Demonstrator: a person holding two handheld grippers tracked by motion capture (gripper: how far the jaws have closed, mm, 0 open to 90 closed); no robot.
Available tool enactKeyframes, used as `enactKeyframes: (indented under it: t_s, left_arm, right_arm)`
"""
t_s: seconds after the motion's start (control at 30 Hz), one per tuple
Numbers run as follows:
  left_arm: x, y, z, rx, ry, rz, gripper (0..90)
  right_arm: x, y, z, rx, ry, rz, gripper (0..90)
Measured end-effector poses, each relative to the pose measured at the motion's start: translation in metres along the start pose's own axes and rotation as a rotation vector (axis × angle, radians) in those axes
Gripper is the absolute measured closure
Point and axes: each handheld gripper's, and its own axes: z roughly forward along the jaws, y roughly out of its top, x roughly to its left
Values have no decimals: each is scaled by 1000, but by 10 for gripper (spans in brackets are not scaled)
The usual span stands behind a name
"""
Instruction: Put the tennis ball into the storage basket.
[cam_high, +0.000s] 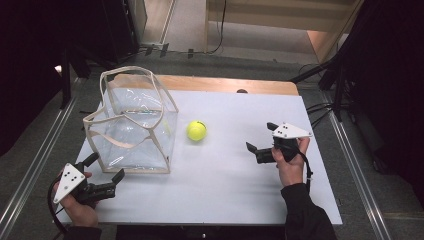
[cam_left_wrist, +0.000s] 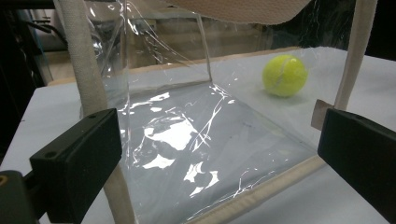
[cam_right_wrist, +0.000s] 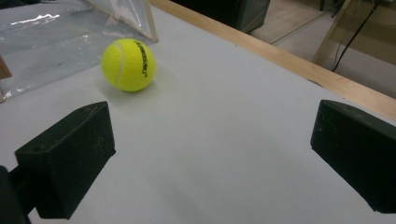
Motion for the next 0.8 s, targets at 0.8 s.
enactKeyframes:
  t_s: [0.8]
  left_arm:
    - [1, 0, -1, -9, 0, -9, 0]
  right_arm:
    - [14, 38, 49, 112, 133, -62, 0]
